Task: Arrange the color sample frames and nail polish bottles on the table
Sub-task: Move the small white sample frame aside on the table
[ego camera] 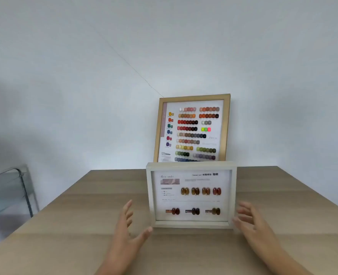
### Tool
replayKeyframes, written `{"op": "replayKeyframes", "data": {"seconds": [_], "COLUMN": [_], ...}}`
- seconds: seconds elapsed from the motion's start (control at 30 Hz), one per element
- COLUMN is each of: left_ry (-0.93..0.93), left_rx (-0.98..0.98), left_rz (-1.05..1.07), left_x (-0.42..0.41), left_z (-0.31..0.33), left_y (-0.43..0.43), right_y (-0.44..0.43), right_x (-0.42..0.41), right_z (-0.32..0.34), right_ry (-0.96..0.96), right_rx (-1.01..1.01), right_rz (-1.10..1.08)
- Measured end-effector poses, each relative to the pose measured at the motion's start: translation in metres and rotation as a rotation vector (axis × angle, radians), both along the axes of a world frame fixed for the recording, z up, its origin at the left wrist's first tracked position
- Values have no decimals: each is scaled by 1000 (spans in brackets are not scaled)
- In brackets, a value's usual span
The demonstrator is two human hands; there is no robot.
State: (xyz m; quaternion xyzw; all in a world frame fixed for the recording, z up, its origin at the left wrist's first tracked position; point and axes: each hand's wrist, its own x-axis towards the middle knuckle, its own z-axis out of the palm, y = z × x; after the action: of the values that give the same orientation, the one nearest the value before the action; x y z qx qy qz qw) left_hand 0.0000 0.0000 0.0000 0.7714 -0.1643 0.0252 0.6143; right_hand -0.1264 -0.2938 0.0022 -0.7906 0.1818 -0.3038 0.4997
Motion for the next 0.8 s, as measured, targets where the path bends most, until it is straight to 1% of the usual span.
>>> {"op": "replayKeyframes", "data": {"seconds": [0.1, 0.17, 0.43, 0.57, 0.7, 0.8], "left_ry": [39, 35, -73, -57, -58, -78], "left_rx": [37, 50, 38, 1, -54, -105], "left_rz": [-167, -182, -92, -82, -67, -20], "left_x": [20, 32, 47, 55, 55, 62], "left_z": [7, 1, -12, -9, -9, -7], "left_y": [-11, -19, -35, -36, -14, 23], "right_y": [1, 0, -5, 1, 24, 56], "right_x": [12, 15, 27, 32, 39, 58], "right_z": [-6, -10, -16, -13, -10, -8], "right_ry": [38, 63, 47, 64, 29, 7], "right_rx": [-11, -31, -84, -118, -173, -228], "right_rz": [16, 3, -27, 1, 18, 57]}}
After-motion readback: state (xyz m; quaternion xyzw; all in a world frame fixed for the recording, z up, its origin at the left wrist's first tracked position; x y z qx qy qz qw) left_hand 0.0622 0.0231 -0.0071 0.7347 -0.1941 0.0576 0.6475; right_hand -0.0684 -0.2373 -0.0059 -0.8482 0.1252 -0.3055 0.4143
